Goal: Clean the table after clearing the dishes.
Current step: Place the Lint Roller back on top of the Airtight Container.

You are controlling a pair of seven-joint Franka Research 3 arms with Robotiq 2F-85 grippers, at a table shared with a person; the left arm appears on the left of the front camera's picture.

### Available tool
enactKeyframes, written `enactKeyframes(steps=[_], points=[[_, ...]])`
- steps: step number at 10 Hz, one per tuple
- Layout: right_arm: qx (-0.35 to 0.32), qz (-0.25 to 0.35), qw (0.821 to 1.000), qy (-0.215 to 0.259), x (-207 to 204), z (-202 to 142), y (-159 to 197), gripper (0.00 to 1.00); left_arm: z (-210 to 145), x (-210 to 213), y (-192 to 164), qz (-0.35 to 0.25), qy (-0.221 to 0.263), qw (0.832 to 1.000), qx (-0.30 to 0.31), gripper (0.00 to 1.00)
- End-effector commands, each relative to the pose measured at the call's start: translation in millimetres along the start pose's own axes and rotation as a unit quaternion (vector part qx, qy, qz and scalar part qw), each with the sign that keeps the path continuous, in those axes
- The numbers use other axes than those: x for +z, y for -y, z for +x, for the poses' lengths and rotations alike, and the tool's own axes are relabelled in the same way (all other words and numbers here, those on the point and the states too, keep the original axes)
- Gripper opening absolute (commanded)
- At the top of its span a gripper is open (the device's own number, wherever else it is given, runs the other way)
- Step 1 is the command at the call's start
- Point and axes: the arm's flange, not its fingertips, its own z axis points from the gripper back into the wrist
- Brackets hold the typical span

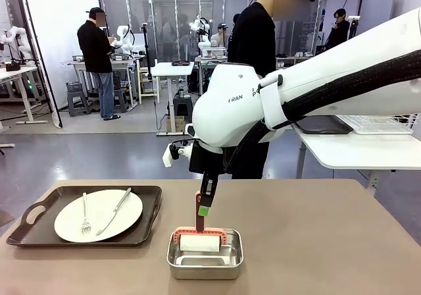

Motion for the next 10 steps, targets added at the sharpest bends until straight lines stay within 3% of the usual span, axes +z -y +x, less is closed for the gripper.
enactKeyframes(steps=[1,10], points=[[-0.015,-0.008,1.000,-0.014,-5,3,-3,0.21,-3,3,1,-0.003,-0.004,1.000,-0.004,1.00],[-0.026,-0.015,0.999,-0.029,-35,-7,10,0.21,-3,3,1,-0.003,-0.004,1.000,-0.004,1.00]])
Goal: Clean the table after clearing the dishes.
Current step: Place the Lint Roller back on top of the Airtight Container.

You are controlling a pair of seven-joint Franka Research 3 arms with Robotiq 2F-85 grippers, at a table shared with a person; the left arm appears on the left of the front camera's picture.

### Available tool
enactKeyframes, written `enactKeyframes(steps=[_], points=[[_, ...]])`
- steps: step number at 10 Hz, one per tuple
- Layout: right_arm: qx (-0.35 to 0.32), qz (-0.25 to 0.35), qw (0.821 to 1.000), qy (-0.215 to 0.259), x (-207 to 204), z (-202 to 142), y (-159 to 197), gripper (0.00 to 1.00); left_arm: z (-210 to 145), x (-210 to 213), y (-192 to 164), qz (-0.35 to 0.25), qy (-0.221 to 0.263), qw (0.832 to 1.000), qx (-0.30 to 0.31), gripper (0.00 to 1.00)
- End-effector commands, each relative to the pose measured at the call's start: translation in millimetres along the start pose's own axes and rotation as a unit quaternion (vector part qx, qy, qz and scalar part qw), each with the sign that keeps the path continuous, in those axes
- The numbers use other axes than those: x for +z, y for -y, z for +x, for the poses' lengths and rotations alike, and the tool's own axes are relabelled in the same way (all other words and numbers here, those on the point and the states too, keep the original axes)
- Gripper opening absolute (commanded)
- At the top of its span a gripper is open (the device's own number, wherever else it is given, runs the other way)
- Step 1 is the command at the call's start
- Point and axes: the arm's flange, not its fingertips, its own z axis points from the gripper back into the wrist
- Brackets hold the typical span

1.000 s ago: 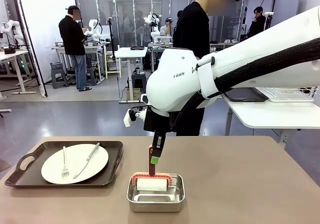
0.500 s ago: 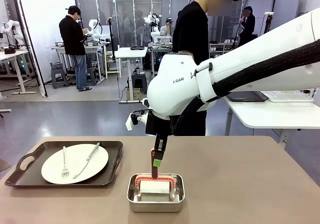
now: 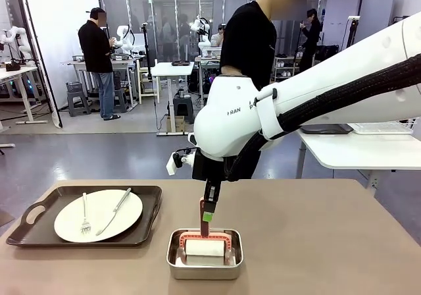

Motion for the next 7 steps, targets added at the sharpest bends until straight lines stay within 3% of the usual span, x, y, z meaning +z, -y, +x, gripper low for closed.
enactKeyframes(steps=[1,7], points=[[-0.014,-0.011,1.000,-0.010,-15.6,-2.8,0.6,0.21,-2.8,3.0,0.6,-0.003,-0.004,1.000,-0.004,1.00],[-0.008,-0.002,1.000,-0.011,-15.5,-9.2,2.2,0.21,-2.8,3.0,0.6,-0.003,-0.004,1.000,-0.004,1.00]])
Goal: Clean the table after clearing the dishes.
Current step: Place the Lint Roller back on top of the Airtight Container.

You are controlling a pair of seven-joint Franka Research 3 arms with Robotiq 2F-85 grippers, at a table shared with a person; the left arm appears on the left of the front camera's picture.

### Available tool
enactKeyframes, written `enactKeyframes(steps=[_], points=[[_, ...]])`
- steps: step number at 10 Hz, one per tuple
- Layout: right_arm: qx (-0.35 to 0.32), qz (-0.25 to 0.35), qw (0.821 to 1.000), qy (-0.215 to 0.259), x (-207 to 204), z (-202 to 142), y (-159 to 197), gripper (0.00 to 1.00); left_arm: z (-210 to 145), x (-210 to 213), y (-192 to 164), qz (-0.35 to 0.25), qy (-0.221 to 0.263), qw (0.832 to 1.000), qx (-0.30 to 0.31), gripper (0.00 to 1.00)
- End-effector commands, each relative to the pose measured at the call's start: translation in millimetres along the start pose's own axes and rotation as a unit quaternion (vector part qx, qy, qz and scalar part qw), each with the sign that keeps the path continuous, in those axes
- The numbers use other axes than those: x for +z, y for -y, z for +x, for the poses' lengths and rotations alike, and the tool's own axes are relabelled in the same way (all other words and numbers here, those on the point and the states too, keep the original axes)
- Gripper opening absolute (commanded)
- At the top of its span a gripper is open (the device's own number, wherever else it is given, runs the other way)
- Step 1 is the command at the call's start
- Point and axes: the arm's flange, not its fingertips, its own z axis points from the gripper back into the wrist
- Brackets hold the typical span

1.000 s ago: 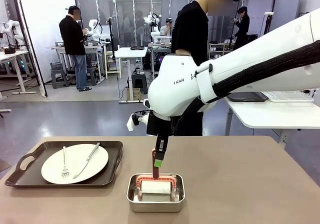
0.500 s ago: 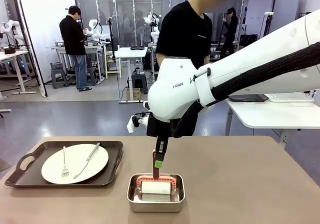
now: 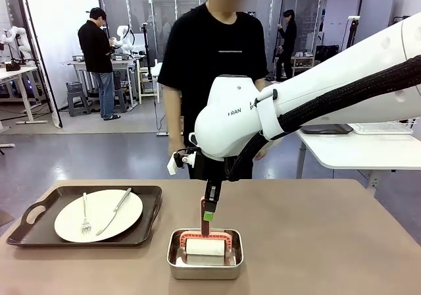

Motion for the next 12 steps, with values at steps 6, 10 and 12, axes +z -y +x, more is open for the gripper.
enactKeyframes(steps=[6,10,12], points=[[-0.005,-0.015,1.000,-0.011,1,-7,-10,0.43,-3,3,1,-0.003,-0.004,1.000,-0.004,1.00],[-0.003,-0.022,1.000,-0.003,10,-6,-15,0.71,-3,3,1,-0.003,-0.004,1.000,-0.004,1.00],[-0.007,-0.033,0.999,-0.002,19,-7,-17,0.85,-3,3,1,-0.003,-0.004,1.000,-0.004,1.00]])
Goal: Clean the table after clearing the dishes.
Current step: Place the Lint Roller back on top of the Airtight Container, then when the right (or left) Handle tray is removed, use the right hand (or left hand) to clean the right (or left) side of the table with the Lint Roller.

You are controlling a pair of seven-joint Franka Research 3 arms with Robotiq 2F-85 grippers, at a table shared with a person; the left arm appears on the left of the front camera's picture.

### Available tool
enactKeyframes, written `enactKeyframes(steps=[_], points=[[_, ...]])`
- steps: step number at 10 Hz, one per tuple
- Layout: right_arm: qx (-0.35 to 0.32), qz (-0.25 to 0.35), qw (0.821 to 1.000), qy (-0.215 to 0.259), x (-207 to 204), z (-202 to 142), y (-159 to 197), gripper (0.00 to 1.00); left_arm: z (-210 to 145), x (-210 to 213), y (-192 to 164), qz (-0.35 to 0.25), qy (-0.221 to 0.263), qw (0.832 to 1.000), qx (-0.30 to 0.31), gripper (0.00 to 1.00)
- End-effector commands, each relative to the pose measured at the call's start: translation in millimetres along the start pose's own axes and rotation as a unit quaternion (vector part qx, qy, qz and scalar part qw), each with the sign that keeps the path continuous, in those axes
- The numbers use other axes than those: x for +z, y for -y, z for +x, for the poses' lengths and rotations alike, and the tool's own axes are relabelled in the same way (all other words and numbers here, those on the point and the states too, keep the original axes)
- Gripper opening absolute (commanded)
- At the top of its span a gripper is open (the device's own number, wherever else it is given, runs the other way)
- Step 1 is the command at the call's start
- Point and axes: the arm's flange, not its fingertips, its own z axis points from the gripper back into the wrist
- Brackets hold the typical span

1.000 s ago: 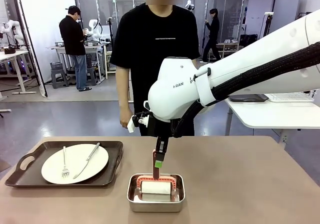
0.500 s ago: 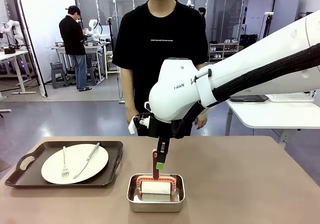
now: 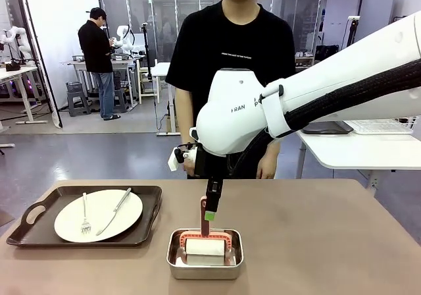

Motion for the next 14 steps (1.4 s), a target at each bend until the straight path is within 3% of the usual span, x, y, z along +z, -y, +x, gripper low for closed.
enactKeyframes(steps=[1,2,3,14], points=[[-0.014,-0.015,1.000,-0.003,5,-4,-12,0.91,-3,3,1,-0.003,-0.004,1.000,-0.004,1.00],[-0.013,-0.019,1.000,-0.006,9,-2,-15,0.99,-3,3,1,-0.003,-0.004,1.000,-0.004,1.00],[-0.012,-0.022,1.000,-0.005,12,-1,-16,1.00,-3,3,1,-0.003,-0.004,1.000,-0.004,1.00],[-0.002,-0.012,1.000,0.005,16,2,-5,1.00,-3,3,1,-0.003,-0.004,1.000,-0.004,1.00]])
